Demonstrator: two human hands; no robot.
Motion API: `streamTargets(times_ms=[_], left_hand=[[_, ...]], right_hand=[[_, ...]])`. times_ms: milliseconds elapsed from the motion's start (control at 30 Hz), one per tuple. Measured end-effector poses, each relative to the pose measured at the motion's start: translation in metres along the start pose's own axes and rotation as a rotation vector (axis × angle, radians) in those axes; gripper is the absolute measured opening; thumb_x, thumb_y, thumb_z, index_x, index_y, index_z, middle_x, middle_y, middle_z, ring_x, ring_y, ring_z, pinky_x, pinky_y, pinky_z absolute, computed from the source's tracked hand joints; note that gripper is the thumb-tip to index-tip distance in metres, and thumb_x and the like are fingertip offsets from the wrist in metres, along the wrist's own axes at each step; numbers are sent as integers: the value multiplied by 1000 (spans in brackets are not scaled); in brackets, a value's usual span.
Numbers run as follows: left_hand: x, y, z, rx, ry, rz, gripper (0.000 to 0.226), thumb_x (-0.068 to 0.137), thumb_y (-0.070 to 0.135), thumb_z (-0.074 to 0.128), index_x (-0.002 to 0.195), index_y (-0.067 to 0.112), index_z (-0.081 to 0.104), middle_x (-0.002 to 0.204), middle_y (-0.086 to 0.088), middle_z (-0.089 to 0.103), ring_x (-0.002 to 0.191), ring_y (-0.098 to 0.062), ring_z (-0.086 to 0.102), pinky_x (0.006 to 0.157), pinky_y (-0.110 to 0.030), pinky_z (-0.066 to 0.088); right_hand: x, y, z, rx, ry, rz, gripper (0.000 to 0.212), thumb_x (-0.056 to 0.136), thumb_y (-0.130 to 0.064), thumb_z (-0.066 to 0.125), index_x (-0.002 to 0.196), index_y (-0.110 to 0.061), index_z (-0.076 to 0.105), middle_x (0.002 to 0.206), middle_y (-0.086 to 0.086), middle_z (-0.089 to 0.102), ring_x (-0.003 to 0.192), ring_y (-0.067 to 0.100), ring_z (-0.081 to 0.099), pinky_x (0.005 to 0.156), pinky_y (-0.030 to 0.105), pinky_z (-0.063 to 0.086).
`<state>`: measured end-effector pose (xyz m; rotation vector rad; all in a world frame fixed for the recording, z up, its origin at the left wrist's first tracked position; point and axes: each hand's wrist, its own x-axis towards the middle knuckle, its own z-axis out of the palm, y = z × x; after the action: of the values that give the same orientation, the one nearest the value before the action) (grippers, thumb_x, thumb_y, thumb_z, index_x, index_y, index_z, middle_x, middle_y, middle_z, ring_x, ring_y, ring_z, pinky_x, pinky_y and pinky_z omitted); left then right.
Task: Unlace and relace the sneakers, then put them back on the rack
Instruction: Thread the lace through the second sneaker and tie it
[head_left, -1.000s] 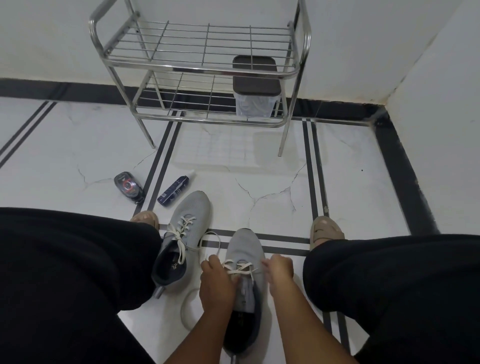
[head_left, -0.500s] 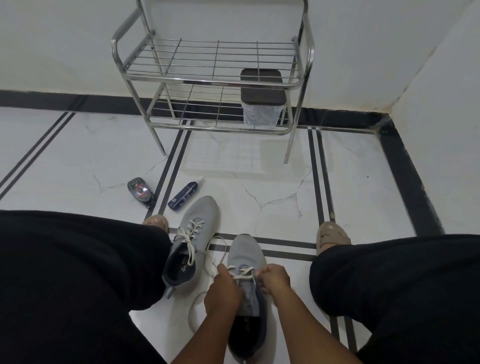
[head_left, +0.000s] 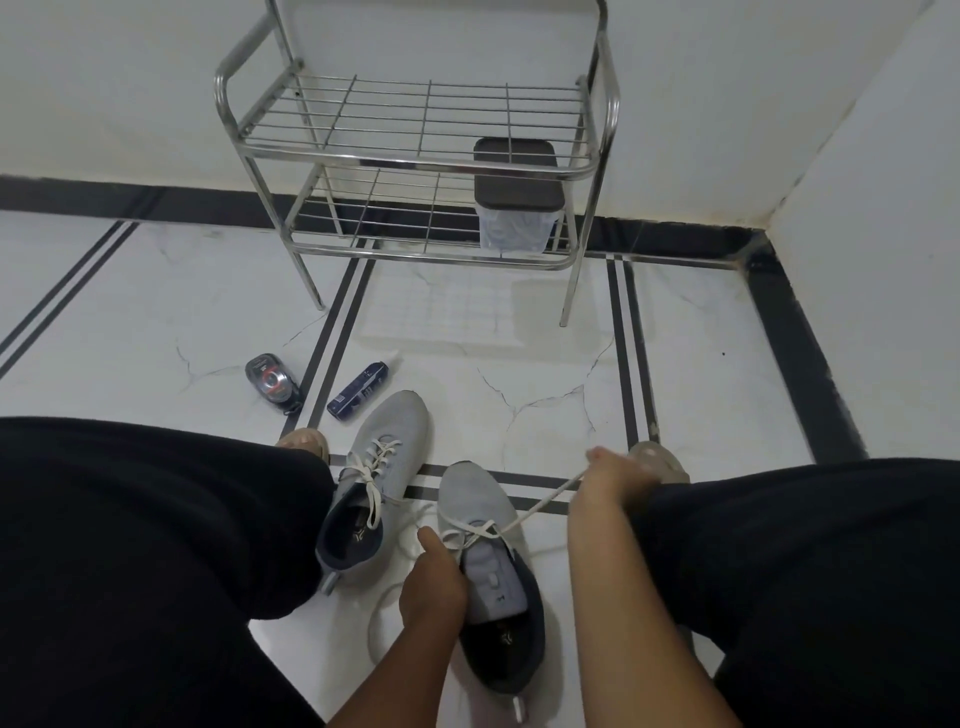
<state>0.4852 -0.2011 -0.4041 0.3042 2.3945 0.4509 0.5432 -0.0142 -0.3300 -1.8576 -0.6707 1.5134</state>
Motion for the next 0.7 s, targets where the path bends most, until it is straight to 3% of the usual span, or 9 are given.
streamTargets(times_ms=[33,100,167,233,300,367,433,633,700], left_hand=[[1,-1,-1,-14,14,-6,13,100,28,28,110,20,28,116,-12,60,94,-26,57,77,-33,38],[1,-2,-4,-14,27,-12,8,101,29,25,104,22,28,115,-12,61,93,-26,57,77,-32,40],[1,0,-6,14,29,17,14,99,27,30,110,19,28,110,-11,62,94,-27,60,73,-32,39],[-3,2,-9,65,41,65,25,94,24,39,114,17,27,104,-10,63,90,-28,62,70,-34,42],[-4,3,-9,74,52,92,30,92,23,43,115,16,26,101,-10,64,88,-28,63,70,-35,45],[-6,5,-9,70,62,80,31,92,26,46,115,15,27,100,-9,65,87,-28,64,69,-33,43],[-6,5,-9,72,53,60,35,92,30,49,116,14,30,102,-8,65,90,-27,64,69,-32,44],[0,3,-12,185,-22,-32,30,92,26,45,118,12,50,120,-9,60,110,-27,59,85,-33,46],[-1,3,-12,196,-14,-33,28,93,20,41,118,11,50,120,-10,60,110,-28,59,87,-35,47]], right_hand=[[-3,-19,3,115,76,-106,14,94,-12,46,106,-4,47,103,11,60,101,30,64,84,36,53],[-17,-51,6,140,232,-426,15,96,-6,32,104,-8,45,86,-3,53,77,21,61,70,34,54],[-29,-58,11,-87,147,-591,18,96,-10,30,102,-12,47,80,-4,53,78,24,59,63,33,47],[-25,-29,12,-523,-63,-580,18,98,-19,36,102,-17,54,84,0,59,88,28,62,65,31,46],[-16,16,7,-1008,-334,-498,24,97,-21,42,112,-21,61,108,3,64,102,28,60,74,29,45],[-14,59,0,-1238,-517,-413,32,94,-21,48,124,-26,60,127,1,60,113,24,58,86,29,47],[-17,87,-7,-1339,-614,-419,32,94,-23,51,123,-28,62,130,3,60,116,23,57,92,29,47],[-18,96,-8,-1395,-509,-399,20,92,-24,50,107,-21,64,117,4,62,105,24,59,81,30,49],[-17,89,-10,-1231,-285,-341,24,92,-20,52,113,-14,60,116,8,62,103,28,61,74,31,47]])
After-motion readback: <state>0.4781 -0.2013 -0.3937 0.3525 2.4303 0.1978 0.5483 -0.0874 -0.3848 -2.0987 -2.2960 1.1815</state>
